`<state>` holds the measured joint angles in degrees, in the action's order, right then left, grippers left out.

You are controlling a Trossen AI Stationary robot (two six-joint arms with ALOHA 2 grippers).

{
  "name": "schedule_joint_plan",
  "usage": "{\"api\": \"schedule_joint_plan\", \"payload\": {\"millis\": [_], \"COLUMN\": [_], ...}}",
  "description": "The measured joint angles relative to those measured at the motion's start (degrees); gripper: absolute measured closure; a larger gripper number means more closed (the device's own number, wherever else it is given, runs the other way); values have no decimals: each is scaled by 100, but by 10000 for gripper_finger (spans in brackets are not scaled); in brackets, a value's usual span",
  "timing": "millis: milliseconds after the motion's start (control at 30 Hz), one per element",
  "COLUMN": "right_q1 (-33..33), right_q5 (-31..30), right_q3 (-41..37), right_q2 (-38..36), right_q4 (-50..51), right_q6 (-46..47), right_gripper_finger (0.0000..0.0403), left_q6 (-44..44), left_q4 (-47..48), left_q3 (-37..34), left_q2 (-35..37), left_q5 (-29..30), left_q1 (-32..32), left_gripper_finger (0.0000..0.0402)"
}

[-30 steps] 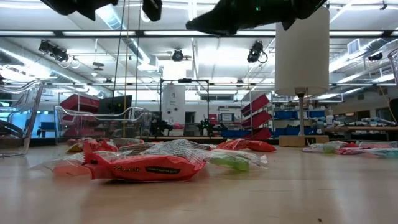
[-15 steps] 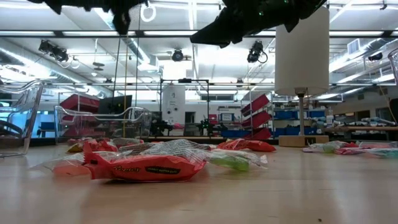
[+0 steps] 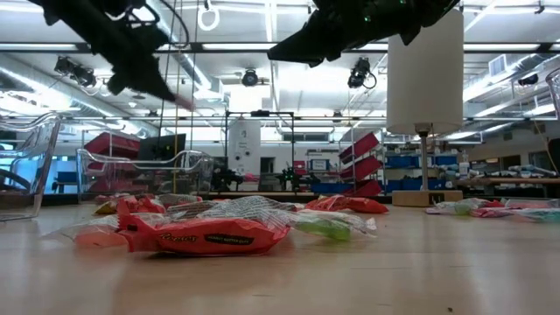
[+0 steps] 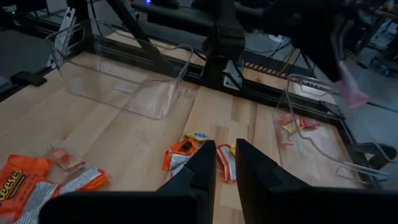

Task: Sort candy
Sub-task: Put the pink candy into the top left transparent bin

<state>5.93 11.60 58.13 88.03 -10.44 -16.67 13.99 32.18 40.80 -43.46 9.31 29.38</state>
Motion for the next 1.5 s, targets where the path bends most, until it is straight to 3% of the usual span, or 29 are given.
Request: {"api": "schedule_joint_plan", "payload": {"millis": [667, 900, 1200, 1500], "right_q1": [4, 20, 20, 31], "right_q5": [0, 0, -2, -184], "right_q3": [0, 0, -27, -516], "right_q2": [0, 0, 0, 0], "right_q4": [-6, -2, -25, -531], "right_q6": [2, 2, 2, 148], "right_gripper_finger": [358, 359, 363, 364], "left_q6": [313, 294, 124, -156], "left_q4": [1833, 1904, 1955, 2186], "left_q3": [0, 31, 587, 1049], "left_q2": [-447, -853, -1351, -1929], "left_q5": [217, 217, 280, 435], "left_q1": [642, 715, 713, 734], "left_gripper_finger": [401, 401, 401, 401]}}
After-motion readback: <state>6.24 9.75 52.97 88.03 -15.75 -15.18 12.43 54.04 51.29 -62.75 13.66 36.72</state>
